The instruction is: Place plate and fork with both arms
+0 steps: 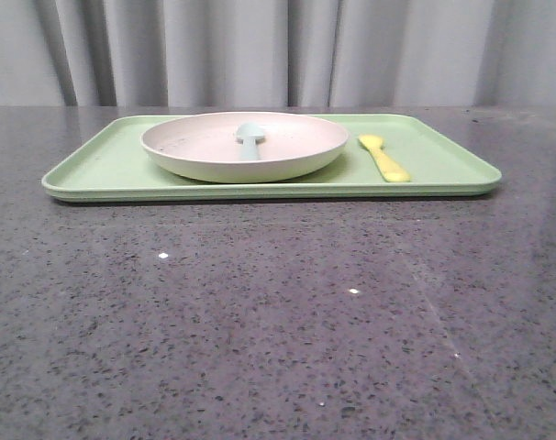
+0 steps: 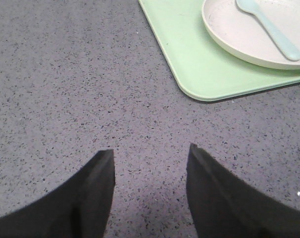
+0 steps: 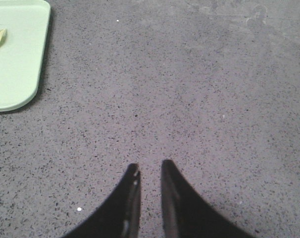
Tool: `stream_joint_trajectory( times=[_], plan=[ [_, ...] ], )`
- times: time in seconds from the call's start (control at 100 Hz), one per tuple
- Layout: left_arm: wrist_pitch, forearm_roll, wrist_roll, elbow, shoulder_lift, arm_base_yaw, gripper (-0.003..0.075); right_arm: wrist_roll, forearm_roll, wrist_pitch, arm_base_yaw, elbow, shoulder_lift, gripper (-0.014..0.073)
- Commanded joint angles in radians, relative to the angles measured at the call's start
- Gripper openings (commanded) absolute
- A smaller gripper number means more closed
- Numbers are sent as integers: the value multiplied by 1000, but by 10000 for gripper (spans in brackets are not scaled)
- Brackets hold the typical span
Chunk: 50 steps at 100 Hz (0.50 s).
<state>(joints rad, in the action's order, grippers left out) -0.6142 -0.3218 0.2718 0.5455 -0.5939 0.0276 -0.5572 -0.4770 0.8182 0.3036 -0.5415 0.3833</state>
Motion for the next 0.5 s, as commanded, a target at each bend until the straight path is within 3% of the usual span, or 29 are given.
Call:
stream_joint_trajectory(
  times=[0.0, 0.06, 0.21, 0.49],
  plan=[
    [73, -16, -4, 27, -1, -6, 270, -1, -40, -63, -7, -22, 6, -46],
    [73, -16, -4, 27, -1, -6, 207, -1, -40, -63, -7, -22, 6, -127],
    [73, -16, -4, 27, -1, -6, -22, -1, -40, -63, -7, -22, 6, -119],
    [69, -16, -4, 27, -1, -6, -20, -1, -40, -63, -7, -22, 6, -119]
  ],
)
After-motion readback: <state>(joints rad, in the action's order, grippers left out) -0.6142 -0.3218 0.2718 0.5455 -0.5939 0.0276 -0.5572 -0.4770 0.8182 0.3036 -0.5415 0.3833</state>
